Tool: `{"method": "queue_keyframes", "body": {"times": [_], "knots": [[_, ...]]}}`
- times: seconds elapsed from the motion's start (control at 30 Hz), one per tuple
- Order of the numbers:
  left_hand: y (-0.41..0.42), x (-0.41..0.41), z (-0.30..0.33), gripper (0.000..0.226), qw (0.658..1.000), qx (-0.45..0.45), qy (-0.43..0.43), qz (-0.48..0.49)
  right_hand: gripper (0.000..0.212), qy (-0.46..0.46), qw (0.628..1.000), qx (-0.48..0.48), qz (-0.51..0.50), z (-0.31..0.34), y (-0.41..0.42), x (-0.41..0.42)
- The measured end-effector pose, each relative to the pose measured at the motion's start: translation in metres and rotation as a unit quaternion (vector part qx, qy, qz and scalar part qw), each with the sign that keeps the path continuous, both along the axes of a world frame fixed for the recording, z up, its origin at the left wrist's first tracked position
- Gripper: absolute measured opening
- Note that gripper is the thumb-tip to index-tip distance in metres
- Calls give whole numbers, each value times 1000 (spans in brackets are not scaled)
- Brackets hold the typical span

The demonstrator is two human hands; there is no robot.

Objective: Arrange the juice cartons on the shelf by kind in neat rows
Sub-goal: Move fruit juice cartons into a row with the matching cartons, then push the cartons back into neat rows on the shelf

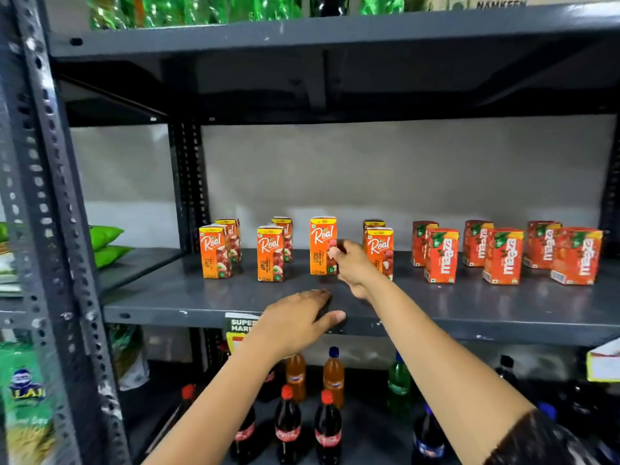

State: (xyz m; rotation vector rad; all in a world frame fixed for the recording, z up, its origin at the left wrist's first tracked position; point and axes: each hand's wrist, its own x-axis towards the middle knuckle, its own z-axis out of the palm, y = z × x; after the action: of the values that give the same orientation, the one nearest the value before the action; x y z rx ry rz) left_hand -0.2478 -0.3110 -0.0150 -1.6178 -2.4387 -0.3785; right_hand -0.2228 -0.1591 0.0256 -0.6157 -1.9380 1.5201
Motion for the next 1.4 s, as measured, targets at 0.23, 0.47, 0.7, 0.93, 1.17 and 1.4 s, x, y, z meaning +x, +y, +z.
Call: {"method": "queue_keyframes", "body": {"times": [0.23,0.47,0.7,0.93,1.17,1.4], "knots": [[0,-3,-3,68,1000,4,11,-17,31,-74,996,20,-41,-8,15,-11],[-5,-6,3,54,997,35,-39,-61,29,-127,983,111,-70,-5,-8,8],[-59,-61,-4,35,914,374,-90,129,37,-201,899,368,-128,-25,-76,45],[-58,-133,22,110,881,237,-203,354,65,-221,934,271,-67,-10,-90,-36],[-29,-159,26,108,875,176,-196,405,82,-253,921,228,-190,-17,-87,-81],[-23,-167,21,91,873,195,-175,412,70,-242,923,231,-192,-19,-81,-93]]}}
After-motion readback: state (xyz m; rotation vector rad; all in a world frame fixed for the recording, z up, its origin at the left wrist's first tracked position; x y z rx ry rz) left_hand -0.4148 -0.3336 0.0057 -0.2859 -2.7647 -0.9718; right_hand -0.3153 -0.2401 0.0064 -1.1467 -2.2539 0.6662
